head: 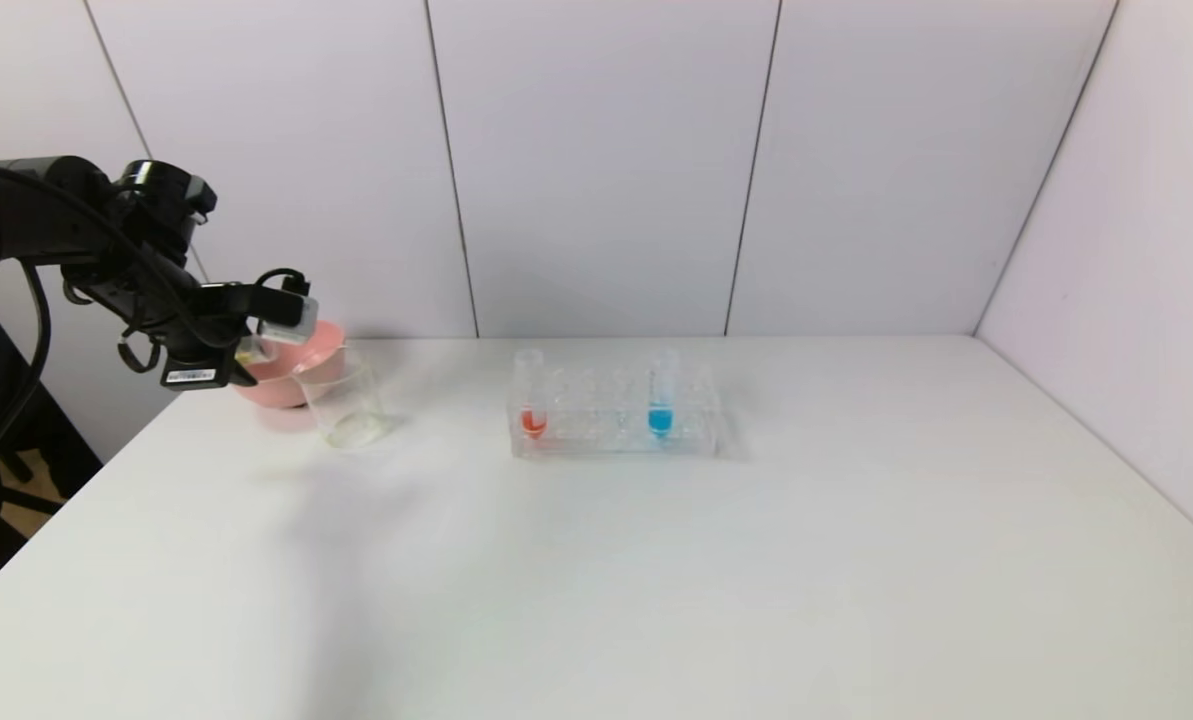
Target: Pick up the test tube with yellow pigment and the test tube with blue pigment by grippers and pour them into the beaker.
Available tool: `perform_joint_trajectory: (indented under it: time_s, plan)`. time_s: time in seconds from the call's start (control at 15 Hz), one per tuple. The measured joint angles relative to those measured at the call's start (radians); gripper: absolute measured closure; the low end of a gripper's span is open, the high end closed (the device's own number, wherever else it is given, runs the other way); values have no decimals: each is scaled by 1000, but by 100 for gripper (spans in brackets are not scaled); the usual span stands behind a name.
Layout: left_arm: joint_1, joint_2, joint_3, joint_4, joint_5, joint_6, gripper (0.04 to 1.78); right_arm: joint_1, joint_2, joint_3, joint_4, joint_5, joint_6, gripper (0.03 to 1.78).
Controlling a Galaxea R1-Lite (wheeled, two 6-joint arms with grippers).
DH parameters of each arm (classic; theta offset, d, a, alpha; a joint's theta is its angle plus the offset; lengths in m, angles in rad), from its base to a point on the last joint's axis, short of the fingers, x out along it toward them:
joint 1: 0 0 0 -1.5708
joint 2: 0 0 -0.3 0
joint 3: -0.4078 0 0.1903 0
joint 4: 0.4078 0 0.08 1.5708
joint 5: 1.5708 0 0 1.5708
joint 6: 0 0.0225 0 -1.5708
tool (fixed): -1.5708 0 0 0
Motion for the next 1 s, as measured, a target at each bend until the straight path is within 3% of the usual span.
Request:
perform_joint_trajectory:
  time_s: [1.0]
  plan:
    - [-35, 27, -11, -13, 93, -59, 128, 0, 0, 0, 0, 0, 0, 10]
